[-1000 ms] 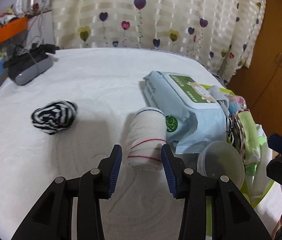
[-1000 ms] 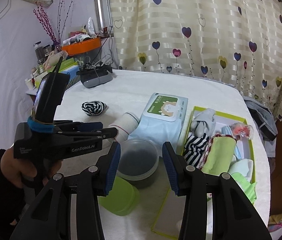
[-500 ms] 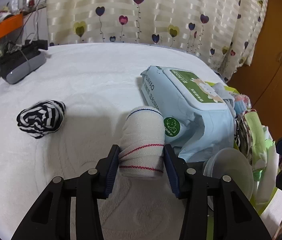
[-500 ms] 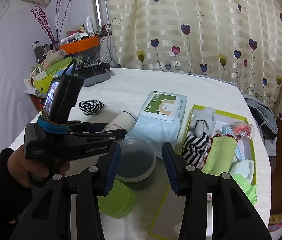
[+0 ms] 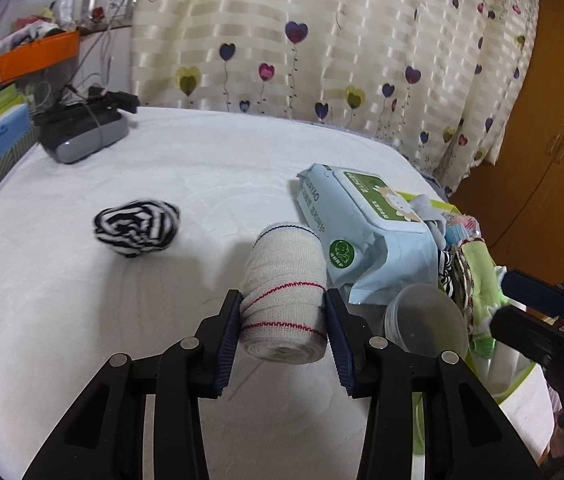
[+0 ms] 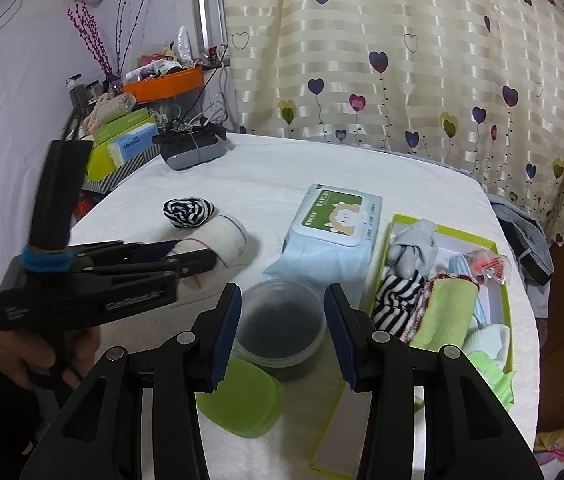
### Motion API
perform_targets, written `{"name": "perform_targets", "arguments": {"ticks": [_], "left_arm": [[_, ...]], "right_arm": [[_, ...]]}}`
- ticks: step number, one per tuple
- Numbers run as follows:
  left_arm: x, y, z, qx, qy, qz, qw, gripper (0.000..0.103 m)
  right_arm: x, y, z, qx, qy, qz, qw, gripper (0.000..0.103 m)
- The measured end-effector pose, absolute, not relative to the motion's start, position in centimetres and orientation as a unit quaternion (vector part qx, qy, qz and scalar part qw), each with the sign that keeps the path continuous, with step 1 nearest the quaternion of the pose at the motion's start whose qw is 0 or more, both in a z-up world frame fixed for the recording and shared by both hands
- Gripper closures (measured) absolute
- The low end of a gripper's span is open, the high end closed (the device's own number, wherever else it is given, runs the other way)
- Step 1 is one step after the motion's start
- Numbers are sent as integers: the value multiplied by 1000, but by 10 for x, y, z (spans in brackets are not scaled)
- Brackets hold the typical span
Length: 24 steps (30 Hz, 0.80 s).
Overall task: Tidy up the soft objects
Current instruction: 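Grasp the white bandage roll with the left gripper while the right gripper grasps the striped sock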
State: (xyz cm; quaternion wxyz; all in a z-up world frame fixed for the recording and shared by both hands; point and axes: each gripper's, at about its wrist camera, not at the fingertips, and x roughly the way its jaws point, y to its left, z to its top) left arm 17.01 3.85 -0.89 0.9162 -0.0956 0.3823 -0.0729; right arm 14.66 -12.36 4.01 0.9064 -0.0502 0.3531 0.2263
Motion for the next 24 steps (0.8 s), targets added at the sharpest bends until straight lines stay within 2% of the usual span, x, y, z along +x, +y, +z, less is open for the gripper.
{"name": "perform_targets", "arguments": {"ticks": [15, 24], "left_arm": [[122, 121, -1, -151, 338, -11, 929, 63], [109, 167, -4, -188, 316, 25, 930, 63]], "right_arm": [[163, -46, 54, -102, 352, 277, 888, 58], [206, 16, 46, -135, 396, 318, 851, 58]]}}
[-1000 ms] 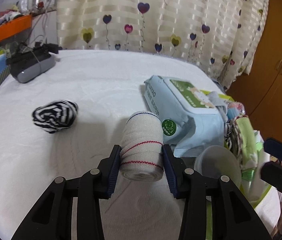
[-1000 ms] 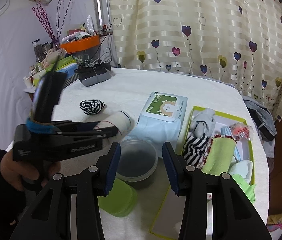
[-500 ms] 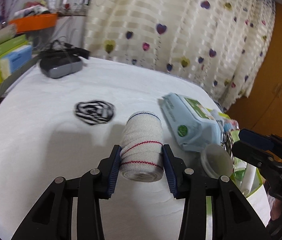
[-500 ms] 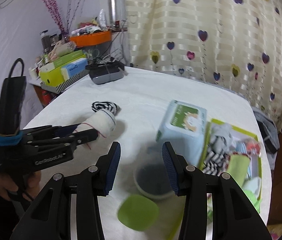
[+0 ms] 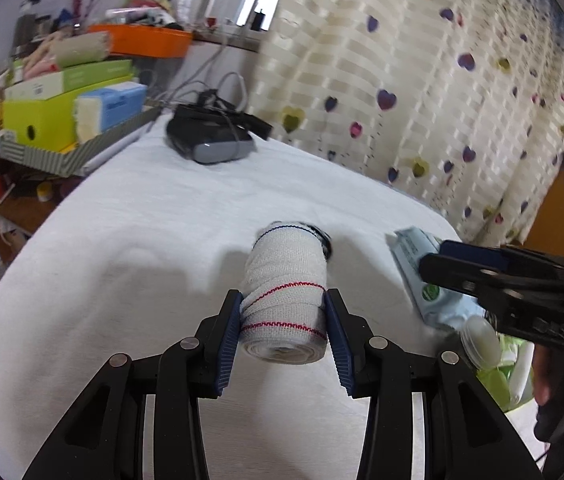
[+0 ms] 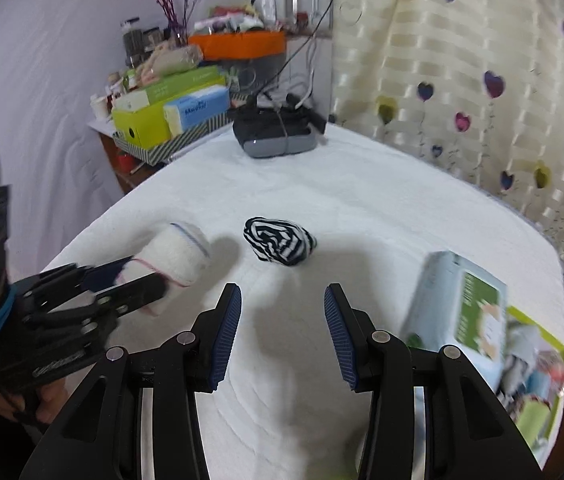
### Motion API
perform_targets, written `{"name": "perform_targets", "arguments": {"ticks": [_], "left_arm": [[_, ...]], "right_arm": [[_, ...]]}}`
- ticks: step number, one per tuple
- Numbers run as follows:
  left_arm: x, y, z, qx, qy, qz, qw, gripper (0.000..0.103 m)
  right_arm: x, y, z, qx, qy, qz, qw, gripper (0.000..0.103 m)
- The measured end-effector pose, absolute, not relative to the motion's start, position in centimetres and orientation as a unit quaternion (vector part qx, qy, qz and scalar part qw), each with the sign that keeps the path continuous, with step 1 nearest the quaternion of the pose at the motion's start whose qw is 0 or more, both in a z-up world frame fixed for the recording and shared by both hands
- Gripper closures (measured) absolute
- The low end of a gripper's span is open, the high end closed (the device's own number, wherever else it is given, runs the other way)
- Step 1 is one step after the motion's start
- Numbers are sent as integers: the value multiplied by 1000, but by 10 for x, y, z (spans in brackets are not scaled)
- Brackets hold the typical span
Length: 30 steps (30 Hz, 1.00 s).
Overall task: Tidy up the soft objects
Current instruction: 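Grasp the white bandage roll with the left gripper while the right gripper grasps the striped sock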
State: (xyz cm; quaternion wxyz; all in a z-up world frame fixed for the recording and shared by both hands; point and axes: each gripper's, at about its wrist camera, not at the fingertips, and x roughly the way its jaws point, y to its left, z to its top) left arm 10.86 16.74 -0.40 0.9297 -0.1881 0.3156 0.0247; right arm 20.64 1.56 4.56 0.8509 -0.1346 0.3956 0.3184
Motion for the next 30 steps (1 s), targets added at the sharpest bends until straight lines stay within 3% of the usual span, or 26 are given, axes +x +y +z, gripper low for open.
{"name": "perform_targets", "arguments": {"ticks": [11, 13, 22, 24, 25, 30], "left_arm": [[102, 199, -11, -231, 303, 51, 923, 63], [103, 201, -14, -235, 305, 52, 921, 63], [109, 201, -22, -234, 319, 52, 917, 63], [110, 201, -23, -232, 321, 55, 917, 63], [110, 200, -23, -231, 321, 56, 917, 63], [113, 197, -25, -226, 327, 61, 916, 63]], "right_arm": [[293, 72, -4, -110, 496, 324, 798, 57], [301, 77, -12, -110, 506, 319, 793, 52], [310, 101, -40, -164, 524, 296, 781, 52], [310, 102, -37, -172, 518, 287, 787, 69], [309, 101, -35, -170, 516, 287, 789, 82], [295, 91, -18, -166, 491, 294, 803, 86]]}}
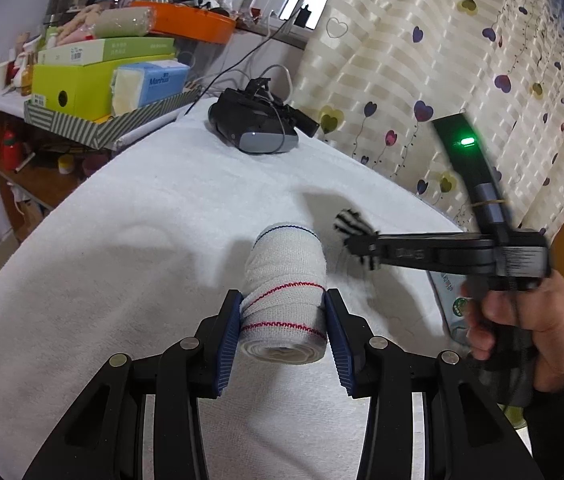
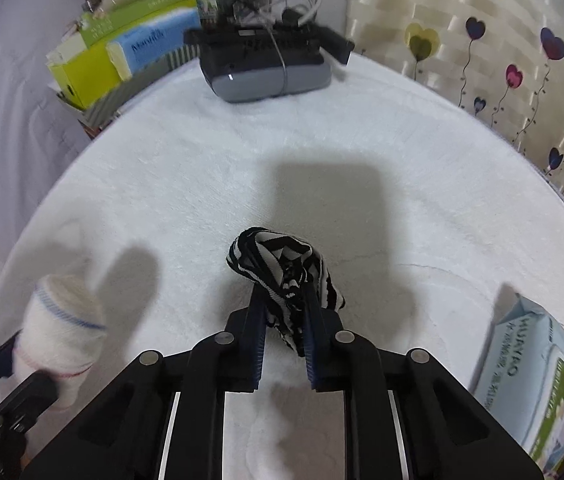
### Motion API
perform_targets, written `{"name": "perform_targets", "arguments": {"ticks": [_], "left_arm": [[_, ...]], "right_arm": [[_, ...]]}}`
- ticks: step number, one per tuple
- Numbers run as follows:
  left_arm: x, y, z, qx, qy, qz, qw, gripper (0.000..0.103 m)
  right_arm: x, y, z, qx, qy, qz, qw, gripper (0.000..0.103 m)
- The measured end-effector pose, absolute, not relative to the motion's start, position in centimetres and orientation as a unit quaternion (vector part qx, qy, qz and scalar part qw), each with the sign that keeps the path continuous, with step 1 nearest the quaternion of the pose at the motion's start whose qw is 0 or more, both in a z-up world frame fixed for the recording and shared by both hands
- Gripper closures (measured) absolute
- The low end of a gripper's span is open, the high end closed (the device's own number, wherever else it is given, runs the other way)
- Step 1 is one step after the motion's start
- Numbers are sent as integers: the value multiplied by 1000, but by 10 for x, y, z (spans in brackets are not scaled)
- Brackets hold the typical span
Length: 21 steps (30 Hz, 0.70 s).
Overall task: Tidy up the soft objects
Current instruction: 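Grasp the white bandage roll with the left gripper while the right gripper grasps the striped sock, then lift and carry the bandage roll and striped sock with both grippers over the green box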
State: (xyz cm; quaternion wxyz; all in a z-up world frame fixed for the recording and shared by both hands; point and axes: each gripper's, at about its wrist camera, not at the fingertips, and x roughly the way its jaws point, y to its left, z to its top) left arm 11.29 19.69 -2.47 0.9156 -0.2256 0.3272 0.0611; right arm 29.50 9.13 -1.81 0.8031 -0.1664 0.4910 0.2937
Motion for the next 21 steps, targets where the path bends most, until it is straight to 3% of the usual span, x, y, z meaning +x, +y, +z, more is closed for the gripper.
{"name": "perform_targets", "arguments": {"ticks": [21], "left_arm": [[81, 102, 37, -147, 296, 19, 944, 63]], "right_arm": [[171, -29, 71, -112, 360, 309, 873, 86]]}}
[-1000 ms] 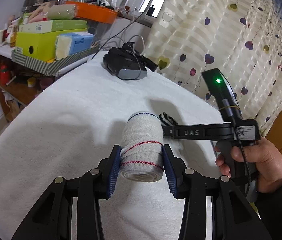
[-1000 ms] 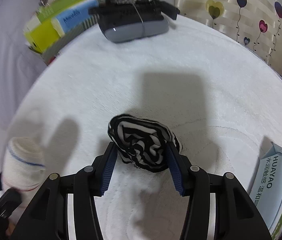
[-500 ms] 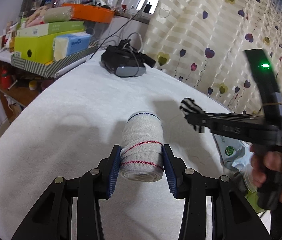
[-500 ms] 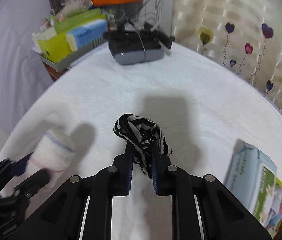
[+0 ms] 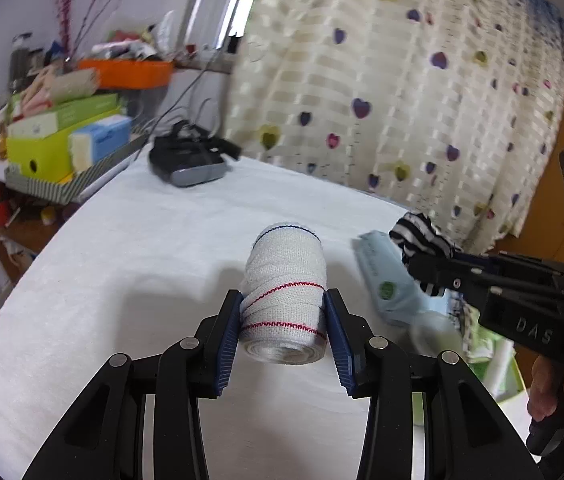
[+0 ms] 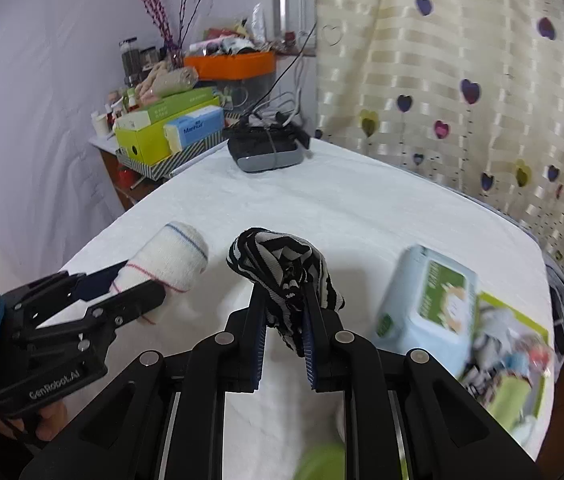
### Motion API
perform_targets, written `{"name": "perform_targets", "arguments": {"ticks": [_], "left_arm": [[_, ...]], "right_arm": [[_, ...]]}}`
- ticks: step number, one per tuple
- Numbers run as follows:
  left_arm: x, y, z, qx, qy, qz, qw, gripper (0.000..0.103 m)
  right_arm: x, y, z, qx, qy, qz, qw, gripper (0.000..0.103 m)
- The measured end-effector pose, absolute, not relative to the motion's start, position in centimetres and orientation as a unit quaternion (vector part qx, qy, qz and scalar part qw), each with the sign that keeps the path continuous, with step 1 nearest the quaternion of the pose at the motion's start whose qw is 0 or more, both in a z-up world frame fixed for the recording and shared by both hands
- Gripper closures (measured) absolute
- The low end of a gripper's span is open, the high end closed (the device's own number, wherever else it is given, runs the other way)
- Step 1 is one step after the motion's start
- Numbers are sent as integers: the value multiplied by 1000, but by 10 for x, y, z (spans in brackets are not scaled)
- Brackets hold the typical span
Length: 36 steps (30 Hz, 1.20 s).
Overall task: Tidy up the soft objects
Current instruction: 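Lift and carry the bandage roll and striped sock with both grippers over the green box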
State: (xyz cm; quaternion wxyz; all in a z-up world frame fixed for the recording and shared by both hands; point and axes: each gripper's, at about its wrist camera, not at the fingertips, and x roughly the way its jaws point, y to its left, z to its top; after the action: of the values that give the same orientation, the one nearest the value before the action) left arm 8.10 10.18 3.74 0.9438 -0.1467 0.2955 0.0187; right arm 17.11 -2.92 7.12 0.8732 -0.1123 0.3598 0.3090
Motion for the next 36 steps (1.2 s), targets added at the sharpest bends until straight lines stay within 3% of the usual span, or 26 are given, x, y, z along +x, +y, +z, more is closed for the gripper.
{"name": "perform_targets", "arguments": {"ticks": [18, 36], "left_arm": [[58, -13, 71, -78, 287, -55, 953, 63], [73, -96, 61, -48, 304, -139, 941, 63]], "right_arm": [[112, -150, 82, -37, 321, 275, 906, 86], [101, -253, 69, 20, 326, 197, 924, 86]]}}
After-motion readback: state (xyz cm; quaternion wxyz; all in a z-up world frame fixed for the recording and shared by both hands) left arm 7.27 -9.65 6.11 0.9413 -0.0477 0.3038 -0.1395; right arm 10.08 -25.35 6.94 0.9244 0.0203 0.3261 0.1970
